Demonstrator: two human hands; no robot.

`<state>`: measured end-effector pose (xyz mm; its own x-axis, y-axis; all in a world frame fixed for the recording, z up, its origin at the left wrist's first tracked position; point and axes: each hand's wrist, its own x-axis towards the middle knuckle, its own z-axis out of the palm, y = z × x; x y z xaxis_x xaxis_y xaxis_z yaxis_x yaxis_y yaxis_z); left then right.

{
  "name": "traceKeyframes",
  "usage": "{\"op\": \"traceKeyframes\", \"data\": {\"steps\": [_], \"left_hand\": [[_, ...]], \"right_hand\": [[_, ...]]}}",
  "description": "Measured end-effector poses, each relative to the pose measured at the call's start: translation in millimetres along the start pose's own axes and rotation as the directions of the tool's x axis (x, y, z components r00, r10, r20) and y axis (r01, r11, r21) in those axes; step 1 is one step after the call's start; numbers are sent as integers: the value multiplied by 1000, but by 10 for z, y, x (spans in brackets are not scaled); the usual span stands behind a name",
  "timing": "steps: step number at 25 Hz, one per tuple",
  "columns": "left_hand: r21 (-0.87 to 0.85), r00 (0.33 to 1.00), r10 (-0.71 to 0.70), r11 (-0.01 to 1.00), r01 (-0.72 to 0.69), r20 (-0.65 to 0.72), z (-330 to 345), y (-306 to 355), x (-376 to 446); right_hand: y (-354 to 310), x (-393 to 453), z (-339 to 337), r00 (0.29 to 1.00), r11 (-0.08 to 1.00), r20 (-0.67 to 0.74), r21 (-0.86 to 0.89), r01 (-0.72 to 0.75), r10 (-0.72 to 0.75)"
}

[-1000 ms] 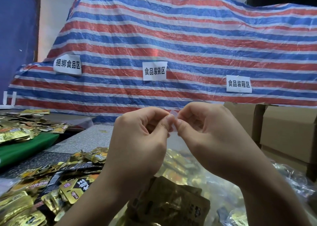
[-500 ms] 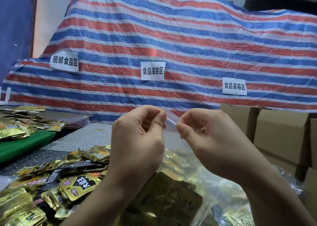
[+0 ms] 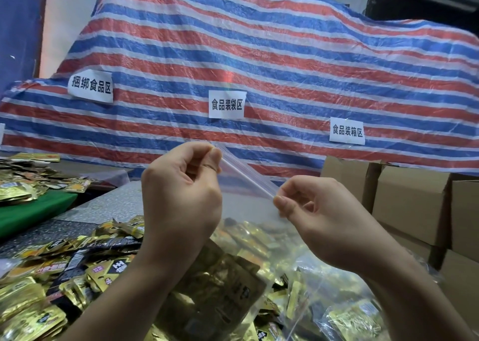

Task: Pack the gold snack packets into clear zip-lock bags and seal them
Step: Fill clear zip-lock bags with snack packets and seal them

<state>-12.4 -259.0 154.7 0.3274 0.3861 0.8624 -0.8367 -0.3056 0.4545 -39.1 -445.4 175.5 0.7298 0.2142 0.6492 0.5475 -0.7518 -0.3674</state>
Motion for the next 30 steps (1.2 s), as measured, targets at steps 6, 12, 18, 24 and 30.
{"op": "traceKeyframes", "data": {"steps": [6,12,18,24,30], "left_hand": [[30,999,19,999,-18,-46,-27,-67,46],[32,997,3,999,0,-71,-45,-79,86],[14,998,-19,1000,20,-66,-65,-77,106],[6,997,-69,998,69,17,-59,-92,124],[-100,948,-248,957,271,202,4,-161,158]], "right_hand": [[167,-93,18,999,999,3,-25,-41,41],[202,-106,23,999,996,16,-80,34,-33],[202,-113,-2,992,990,27,-64,122,-120],[293,-86,-6,976,974,49,-73,214,-211],[480,-42,25,981,944,-96,268,191,-171]]}}
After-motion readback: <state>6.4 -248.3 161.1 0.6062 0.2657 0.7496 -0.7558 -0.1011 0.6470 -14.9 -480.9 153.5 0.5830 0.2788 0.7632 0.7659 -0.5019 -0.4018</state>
